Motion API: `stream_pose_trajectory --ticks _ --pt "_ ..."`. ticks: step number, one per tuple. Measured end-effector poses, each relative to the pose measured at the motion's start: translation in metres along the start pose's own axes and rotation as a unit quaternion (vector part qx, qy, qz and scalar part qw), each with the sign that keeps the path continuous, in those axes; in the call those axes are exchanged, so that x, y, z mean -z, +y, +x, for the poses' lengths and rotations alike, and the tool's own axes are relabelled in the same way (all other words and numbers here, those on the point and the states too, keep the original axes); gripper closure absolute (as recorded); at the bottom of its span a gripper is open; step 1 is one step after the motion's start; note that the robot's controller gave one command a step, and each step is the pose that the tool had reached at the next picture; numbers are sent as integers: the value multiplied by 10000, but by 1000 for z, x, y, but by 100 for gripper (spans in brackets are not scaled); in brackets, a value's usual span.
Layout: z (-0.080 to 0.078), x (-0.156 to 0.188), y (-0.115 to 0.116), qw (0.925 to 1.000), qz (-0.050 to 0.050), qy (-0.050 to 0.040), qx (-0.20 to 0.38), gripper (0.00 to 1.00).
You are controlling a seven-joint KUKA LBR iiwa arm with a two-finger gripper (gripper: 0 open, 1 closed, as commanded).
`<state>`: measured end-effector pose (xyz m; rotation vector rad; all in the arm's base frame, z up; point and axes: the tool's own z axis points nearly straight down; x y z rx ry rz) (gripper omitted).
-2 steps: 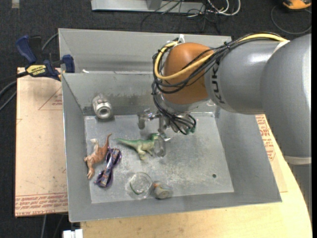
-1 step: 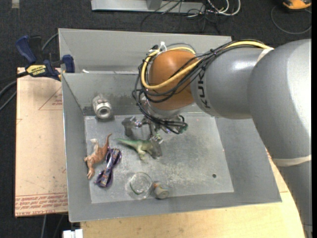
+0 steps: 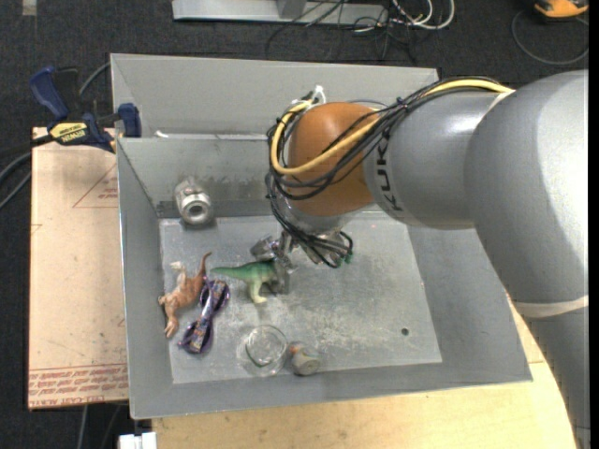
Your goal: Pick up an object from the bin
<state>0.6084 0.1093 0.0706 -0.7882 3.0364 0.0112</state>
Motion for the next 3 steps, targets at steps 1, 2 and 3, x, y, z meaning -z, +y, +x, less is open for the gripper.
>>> stream_pose_trajectory --ticks 1,2,3 --pt "0 0 0 10000 0 0 0 100" --pt "1 3 1 10000 -6 17 1 100" --pt "3 20 2 10000 -24 61 1 100"
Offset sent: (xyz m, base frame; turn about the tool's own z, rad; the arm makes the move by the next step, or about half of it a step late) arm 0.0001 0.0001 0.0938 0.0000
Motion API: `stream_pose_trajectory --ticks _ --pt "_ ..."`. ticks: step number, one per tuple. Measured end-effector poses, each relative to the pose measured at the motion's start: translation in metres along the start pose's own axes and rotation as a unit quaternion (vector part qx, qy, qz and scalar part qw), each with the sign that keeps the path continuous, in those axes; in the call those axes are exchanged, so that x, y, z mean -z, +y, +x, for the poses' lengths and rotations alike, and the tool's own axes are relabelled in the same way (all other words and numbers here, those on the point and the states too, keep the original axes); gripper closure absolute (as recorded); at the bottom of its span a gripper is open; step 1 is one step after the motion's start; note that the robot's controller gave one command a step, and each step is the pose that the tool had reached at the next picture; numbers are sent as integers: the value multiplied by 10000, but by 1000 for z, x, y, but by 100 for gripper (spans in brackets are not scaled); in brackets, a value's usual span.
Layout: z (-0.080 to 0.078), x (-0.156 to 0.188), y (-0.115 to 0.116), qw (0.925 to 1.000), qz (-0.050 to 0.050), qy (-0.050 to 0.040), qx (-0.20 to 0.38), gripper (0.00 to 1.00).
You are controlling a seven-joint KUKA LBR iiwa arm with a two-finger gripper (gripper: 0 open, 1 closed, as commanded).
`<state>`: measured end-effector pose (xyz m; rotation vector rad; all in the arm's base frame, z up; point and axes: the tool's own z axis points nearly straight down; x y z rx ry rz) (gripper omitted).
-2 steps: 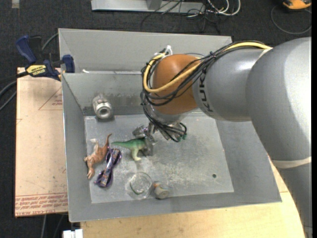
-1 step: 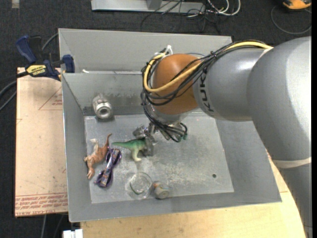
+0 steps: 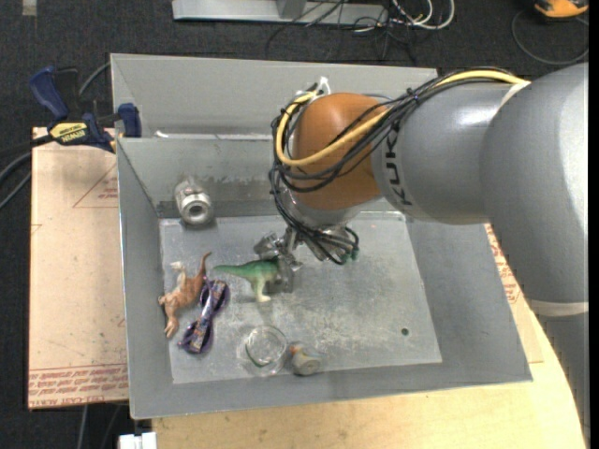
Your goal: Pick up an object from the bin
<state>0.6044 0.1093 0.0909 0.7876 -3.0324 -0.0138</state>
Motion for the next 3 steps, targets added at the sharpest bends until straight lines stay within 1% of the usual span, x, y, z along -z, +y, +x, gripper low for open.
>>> stream_pose_trajectory --ticks 1,2,3 --pt "-2 31 0 10000 16 -44 1 100" --pt "-3 48 0 10000 21 -62 -2 100" --pt "-3 54 0 10000 18 -58 -1 100"
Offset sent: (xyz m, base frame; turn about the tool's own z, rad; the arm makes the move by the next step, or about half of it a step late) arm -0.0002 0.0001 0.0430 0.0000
